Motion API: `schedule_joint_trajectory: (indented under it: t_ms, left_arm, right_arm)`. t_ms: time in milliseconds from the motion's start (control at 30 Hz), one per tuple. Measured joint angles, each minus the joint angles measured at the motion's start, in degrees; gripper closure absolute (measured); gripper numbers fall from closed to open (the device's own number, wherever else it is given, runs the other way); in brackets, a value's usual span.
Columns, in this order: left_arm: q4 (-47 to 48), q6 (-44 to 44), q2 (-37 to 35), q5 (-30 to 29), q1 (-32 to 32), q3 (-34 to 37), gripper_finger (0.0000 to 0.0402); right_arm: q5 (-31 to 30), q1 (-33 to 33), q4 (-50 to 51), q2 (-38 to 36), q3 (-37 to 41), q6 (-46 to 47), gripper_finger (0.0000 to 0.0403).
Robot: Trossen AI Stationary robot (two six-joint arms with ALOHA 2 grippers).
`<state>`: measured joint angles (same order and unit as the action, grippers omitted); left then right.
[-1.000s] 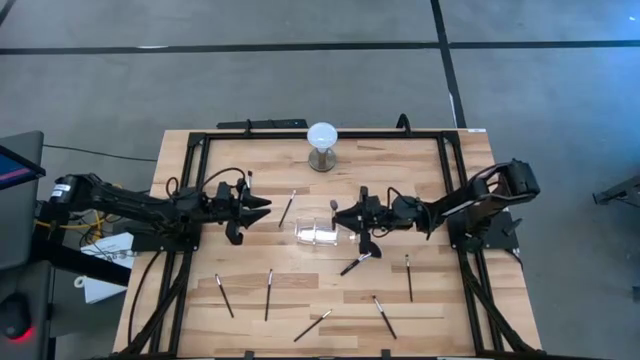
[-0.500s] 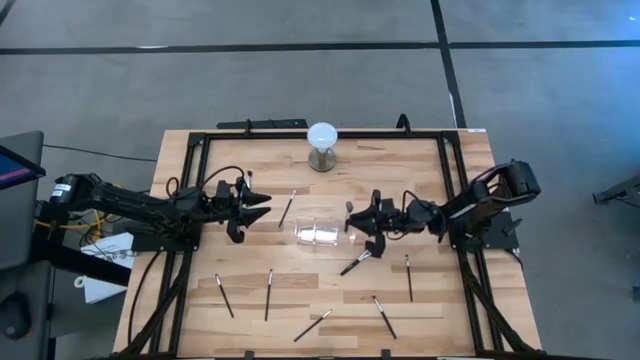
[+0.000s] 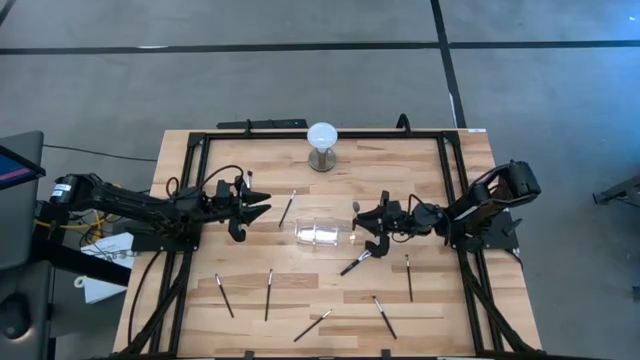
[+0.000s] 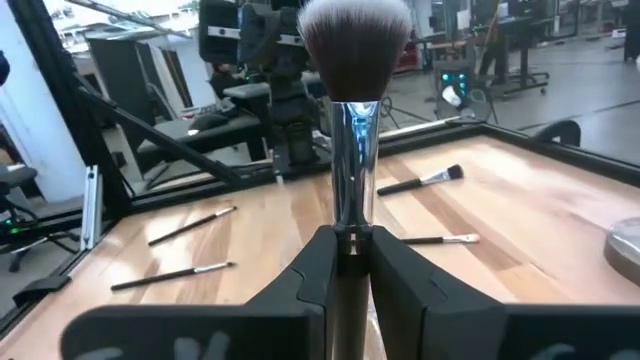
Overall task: Put items in baskets/containers
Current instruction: Put the black blush brush into the transparent organizer
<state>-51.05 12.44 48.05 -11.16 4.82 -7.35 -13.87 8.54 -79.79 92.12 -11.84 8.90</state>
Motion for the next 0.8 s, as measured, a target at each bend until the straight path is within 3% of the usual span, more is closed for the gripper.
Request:
schedule_joint_trajectory:
  t_ms: [200,500,800]
  left_arm:
    - [0.0,-0.2,0.0,0.0,0.0,0.0,0.0252]
    - [1.5,-0.2,0.0,0.0,0.0,0.2,0.0252]
    - [2.5,-0.2,0.0,-4.1,0.0,1.7,0.0252]
  right_arm:
    - [-0.1,0.0,-3.2,3.0,-0.1,-0.3,0.0368]
    - [-1.5,0.0,-10.0,14.3,-2.1,3.2,0.0366]
    - [-1.7,-0.1,-10.2,15.5,-2.8,4.6,0.0342]
